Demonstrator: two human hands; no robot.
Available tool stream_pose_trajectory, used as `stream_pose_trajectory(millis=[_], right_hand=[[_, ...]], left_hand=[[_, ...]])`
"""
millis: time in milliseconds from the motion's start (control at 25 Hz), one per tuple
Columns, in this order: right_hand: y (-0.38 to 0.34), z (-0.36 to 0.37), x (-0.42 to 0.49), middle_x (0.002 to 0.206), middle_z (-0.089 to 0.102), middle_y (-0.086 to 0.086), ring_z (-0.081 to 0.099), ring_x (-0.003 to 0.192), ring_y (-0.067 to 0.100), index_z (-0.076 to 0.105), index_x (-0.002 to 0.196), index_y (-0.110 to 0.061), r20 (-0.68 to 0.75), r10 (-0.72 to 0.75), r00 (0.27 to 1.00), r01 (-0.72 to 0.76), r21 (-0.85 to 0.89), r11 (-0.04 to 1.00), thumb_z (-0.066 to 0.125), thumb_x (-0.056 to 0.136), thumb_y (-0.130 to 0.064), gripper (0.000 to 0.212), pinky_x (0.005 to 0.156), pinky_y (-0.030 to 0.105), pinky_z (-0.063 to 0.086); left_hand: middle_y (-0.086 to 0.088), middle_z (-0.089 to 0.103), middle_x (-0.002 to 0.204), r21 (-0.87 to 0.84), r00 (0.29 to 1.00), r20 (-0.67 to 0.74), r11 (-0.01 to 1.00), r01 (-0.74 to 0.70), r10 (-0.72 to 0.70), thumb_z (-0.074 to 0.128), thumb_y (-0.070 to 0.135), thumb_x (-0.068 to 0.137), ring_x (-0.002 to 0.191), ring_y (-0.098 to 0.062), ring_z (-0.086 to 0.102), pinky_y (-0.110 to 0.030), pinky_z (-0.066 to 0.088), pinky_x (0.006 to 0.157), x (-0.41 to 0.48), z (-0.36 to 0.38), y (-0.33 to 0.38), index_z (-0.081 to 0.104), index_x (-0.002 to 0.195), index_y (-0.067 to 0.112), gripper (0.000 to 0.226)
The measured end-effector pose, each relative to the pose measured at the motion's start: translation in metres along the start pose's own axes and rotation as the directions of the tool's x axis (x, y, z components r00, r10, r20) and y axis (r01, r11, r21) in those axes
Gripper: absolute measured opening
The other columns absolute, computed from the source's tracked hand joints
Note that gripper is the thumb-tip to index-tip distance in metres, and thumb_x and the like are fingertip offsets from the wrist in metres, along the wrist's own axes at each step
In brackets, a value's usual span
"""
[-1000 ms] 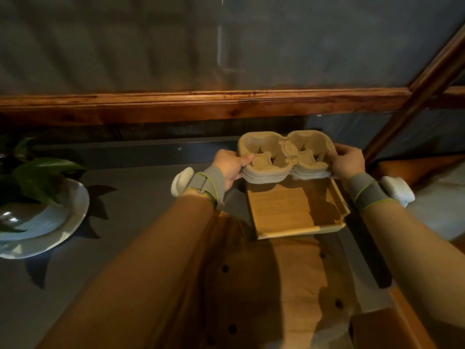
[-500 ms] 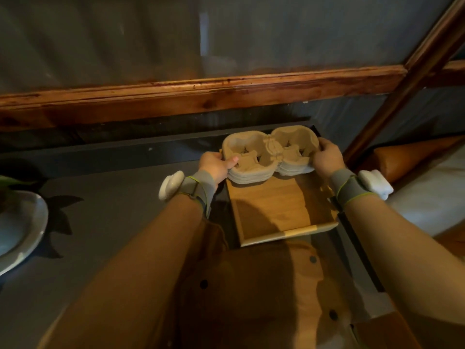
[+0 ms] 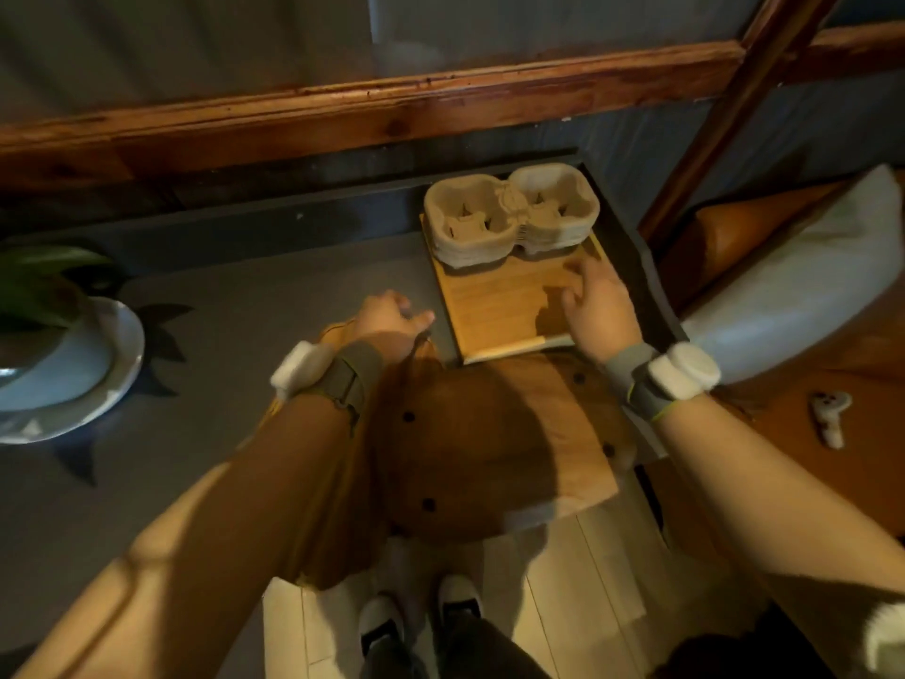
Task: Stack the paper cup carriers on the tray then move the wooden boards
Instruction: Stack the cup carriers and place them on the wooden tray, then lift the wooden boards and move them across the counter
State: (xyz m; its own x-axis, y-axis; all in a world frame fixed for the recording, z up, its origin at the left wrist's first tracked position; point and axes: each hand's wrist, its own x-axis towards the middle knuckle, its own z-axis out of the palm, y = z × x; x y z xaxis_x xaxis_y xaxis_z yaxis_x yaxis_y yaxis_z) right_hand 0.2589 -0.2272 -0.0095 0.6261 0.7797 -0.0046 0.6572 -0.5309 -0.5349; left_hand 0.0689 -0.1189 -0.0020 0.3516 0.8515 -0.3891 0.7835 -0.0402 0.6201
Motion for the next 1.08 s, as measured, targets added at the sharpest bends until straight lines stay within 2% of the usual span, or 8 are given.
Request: stream_pose_trajectory(millis=[200,400,560,680,760,840,960,1080], right_hand=[[0.028,0.013,-0.074,0.133,0.046,0.020,0.043,0.124,0.039,0.042,0.130,-0.007,0.164,0.128,0.978,-0.109,-0.123,0.986,0.046,0.093,-0.022,0.040,0.099,0.047,0.041],[0.051,0.017,-0.120,0.144,0.029,0.021,0.028,0.131,0.046,0.029,0.138,-0.009,0.171,0.477,0.862,-0.449,-0.180,0.875,0.042,0.094,-0.036,0.054,0.109,0.051,0.028],[0.054,0.023,-0.127,0.145,0.024,0.022,0.026,0.131,0.048,0.030,0.138,-0.008,0.175,0.548,0.818,-0.551,-0.035,0.834,0.048,0.092,-0.036,0.057,0.114,0.047,0.019],[0.060,0.017,-0.124,0.143,0.027,0.022,0.033,0.128,0.048,0.037,0.136,-0.008,0.197,0.574,0.795,-0.599,0.098,0.795,0.059,0.087,-0.035,0.059,0.114,0.049,0.026],[0.068,0.014,-0.126,0.136,0.039,0.020,0.046,0.119,0.042,0.044,0.130,-0.010,0.236,0.567,0.789,-0.613,0.246,0.750,0.067,0.082,-0.030,0.057,0.102,0.048,0.045],[0.070,0.006,-0.135,0.121,0.050,0.012,0.058,0.093,0.032,0.047,0.121,-0.015,0.304,0.559,0.771,-0.633,0.457,0.625,0.068,0.082,-0.020,0.044,0.064,0.035,0.059],[0.058,-0.015,-0.145,0.109,0.054,0.008,0.058,0.069,0.017,0.048,0.114,-0.021,0.411,0.482,0.774,-0.609,0.693,0.386,0.060,0.088,-0.012,0.030,0.042,0.021,0.052],[0.019,-0.036,-0.139,0.081,0.054,0.005,0.055,0.040,0.004,0.057,0.110,-0.016,0.396,0.328,0.857,-0.499,0.797,0.341,0.052,0.091,-0.013,0.019,0.033,0.014,0.046]], left_hand=[[-0.016,0.037,0.144,0.133,0.985,0.165,0.990,0.037,-0.059,0.060,0.044,0.085,0.131,-0.034,0.039,-0.042,0.037,0.109,-0.053,0.008,-0.047,0.040,0.137,0.008,0.066],[-0.018,0.022,0.151,0.309,0.981,0.180,0.951,0.011,-0.069,0.064,0.053,0.077,0.136,-0.042,0.024,-0.049,0.027,0.112,-0.097,0.028,-0.068,0.020,0.147,0.012,0.093],[-0.018,0.013,0.151,0.272,0.985,0.154,0.962,0.036,-0.081,0.074,0.039,0.073,0.134,-0.045,0.023,-0.048,0.025,0.113,-0.103,0.039,-0.066,0.011,0.149,0.021,0.100],[-0.016,0.016,0.149,0.002,0.990,0.125,0.998,0.066,-0.066,0.082,0.020,0.067,0.133,-0.038,0.031,-0.043,0.032,0.111,-0.104,0.039,-0.067,0.021,0.146,0.019,0.099],[-0.016,0.020,0.145,-0.138,0.992,0.114,0.988,0.066,-0.050,0.084,0.011,0.064,0.132,-0.033,0.033,-0.038,0.033,0.109,-0.106,0.036,-0.068,0.027,0.143,0.017,0.098],[-0.014,0.023,0.144,-0.209,0.989,0.134,0.974,0.090,-0.062,0.086,0.009,0.060,0.132,-0.032,0.033,-0.039,0.033,0.110,-0.105,0.032,-0.073,0.031,0.143,0.018,0.099],[-0.009,0.042,0.137,-0.429,0.960,0.264,0.879,0.206,-0.096,0.087,0.013,0.055,0.119,-0.027,0.050,-0.039,0.049,0.098,-0.108,0.012,-0.085,0.039,0.141,0.015,0.098],[-0.010,0.058,0.123,-0.573,0.905,0.421,0.757,0.314,-0.057,0.070,0.008,0.079,0.093,-0.017,0.064,-0.025,0.055,0.076,-0.115,-0.017,-0.098,0.051,0.131,0.006,0.055]])
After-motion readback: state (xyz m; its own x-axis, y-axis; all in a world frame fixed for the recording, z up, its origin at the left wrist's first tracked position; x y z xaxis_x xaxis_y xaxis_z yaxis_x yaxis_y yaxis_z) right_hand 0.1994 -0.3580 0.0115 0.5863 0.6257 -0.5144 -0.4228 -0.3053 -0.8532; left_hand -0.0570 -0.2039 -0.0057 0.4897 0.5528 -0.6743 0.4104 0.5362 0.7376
